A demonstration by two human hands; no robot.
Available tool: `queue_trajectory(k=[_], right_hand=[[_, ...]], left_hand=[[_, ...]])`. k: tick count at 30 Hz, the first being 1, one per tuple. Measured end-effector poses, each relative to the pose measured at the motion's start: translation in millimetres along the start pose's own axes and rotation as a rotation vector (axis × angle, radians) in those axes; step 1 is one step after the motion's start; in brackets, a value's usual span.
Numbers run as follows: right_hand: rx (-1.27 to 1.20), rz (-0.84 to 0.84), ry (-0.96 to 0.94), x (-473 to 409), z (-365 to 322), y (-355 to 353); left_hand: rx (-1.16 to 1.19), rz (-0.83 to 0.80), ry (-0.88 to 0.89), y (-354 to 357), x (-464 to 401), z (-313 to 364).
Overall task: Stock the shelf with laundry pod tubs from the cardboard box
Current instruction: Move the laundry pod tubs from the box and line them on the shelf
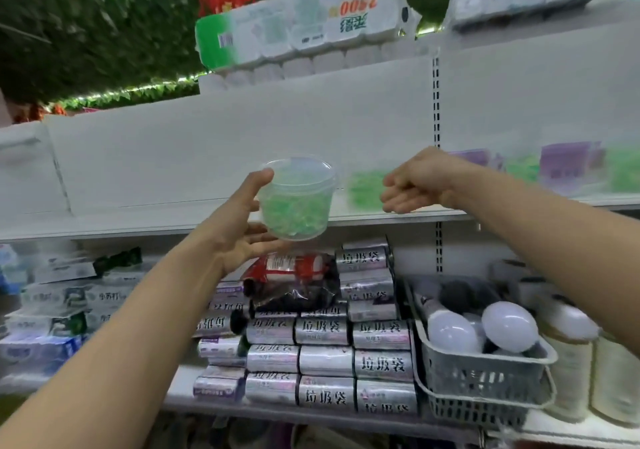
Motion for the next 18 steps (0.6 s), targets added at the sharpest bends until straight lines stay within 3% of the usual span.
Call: queue_trajectory(k=[4, 6, 8, 10, 15, 18], right_hand=[[0.562, 0.311, -0.545, -16.2, -18.2, -25.8], [0.775, 0.188, -0.654, -29.6, -17.5, -20.0], [0.905, 0.049, -0.675, -41.7, -12.7, -10.6], [0.942, 0.029, -0.69, -50.1, -12.7, -2.3], [1.06, 0.202, -0.647, -81.4, -18.8, 16.6], [1.06, 0.224, -0.566, -105.3, -16.6, 24.1]], left_hand=[[0.017, -0.015, 0.019, -2.4, -28.4, 6.4], [0.03, -0.011, 0.021, -0.4, -42.4, 7.9], [0.032, -0.012, 0.023, 2.6, -55.1, 8.1], [0.026, -0.022, 0.034, 5.6, -68.1, 8.9], [0.028, -0.069, 0.01, 9.5, -99.7, 12.6], [0.021, -0.095, 0.002, 11.6, -116.3, 16.0]])
Point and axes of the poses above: each hand's wrist, its own x-axis away from the middle knuckle, its own y-axis out of the palm, z = x × y, the point moved 4 cm from there along -x, towards the middle knuckle, and after that the axes turned 3 degrees about z, right-handed, at the moved point
